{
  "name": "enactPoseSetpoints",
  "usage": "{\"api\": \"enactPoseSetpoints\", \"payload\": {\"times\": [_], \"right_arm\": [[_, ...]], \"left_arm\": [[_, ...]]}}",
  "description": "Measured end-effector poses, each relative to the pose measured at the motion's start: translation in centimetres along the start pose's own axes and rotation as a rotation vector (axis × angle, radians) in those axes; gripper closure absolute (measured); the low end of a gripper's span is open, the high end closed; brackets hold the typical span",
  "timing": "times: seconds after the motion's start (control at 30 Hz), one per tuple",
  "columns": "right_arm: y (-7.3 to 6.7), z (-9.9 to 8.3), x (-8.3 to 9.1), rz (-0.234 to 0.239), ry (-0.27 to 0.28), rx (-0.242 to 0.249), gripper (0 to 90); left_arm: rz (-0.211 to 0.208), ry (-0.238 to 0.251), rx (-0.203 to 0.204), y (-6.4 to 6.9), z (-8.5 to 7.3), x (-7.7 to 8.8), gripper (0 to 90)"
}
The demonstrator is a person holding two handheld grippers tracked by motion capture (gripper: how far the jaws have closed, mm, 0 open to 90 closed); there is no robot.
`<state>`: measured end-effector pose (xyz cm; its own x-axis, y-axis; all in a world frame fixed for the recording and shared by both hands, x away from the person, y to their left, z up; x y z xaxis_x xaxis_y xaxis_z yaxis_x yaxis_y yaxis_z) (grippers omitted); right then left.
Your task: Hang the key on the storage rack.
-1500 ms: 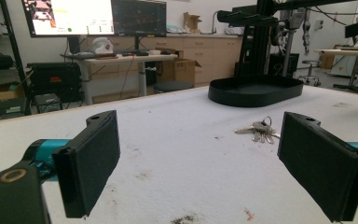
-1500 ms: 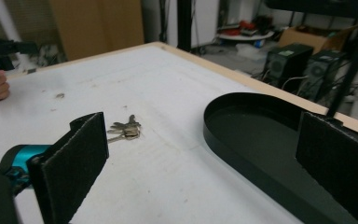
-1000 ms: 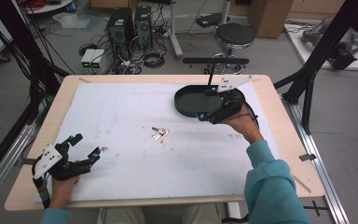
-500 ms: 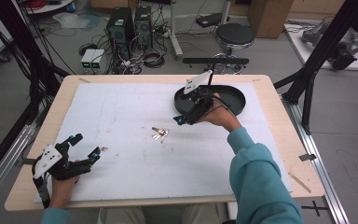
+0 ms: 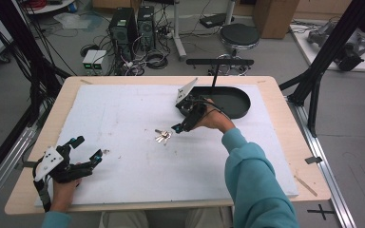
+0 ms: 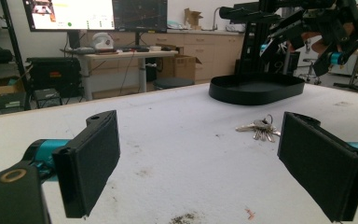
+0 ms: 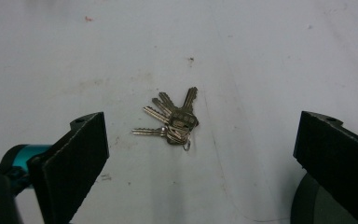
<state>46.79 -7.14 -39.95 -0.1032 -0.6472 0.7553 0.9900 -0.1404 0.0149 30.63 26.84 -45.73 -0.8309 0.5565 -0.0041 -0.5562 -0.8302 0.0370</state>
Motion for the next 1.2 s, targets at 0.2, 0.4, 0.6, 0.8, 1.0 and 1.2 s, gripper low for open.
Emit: {"api": "enactPoseSetpoints", "payload": {"times": [0.2, 0.4, 0.6, 0.8, 1.0, 1.2], "right_arm": [[0.3, 0.0, -1.0, 0.006, -0.025, -0.005, 2.4], [0.1, 0.4, -2.0, 0.012, -0.036, 0.02, 2.4], [0.1, 0.2, -3.2, 0.024, -0.077, 0.03, 2.4], [0.1, -0.2, -4.0, 0.033, -0.117, 0.024, 2.8], [0.1, -0.8, -4.7, 0.039, -0.177, 0.034, 2.8], [0.2, -1.2, -5.3, 0.047, -0.205, 0.025, 5.0]], "left_arm": [[-0.002, -0.003, -0.004, 0.0, 0.0, 0.0, 13.4], [-0.001, -0.002, -0.006, 0.0, 0.0, 0.0, 13.4], [0.0, 0.001, -0.002, 0.0, 0.0, 0.0, 13.4], [0.001, 0.003, -0.002, 0.0, 0.0, 0.0, 13.4], [0.0, 0.002, -0.002, 0.0, 0.0, 0.0, 13.4], [0.002, 0.003, -0.003, 0.0, 0.0, 0.0, 13.4]]}}
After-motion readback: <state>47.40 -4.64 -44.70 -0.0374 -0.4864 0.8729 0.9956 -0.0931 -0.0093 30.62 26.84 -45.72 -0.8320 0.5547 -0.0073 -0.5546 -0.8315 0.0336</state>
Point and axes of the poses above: each handheld gripper's, and its own axes: x roughly backward along the jaws, z roughly out of its top, y roughly to its right, the point moved 5 cm from there along -x, roughly forward along the jaws
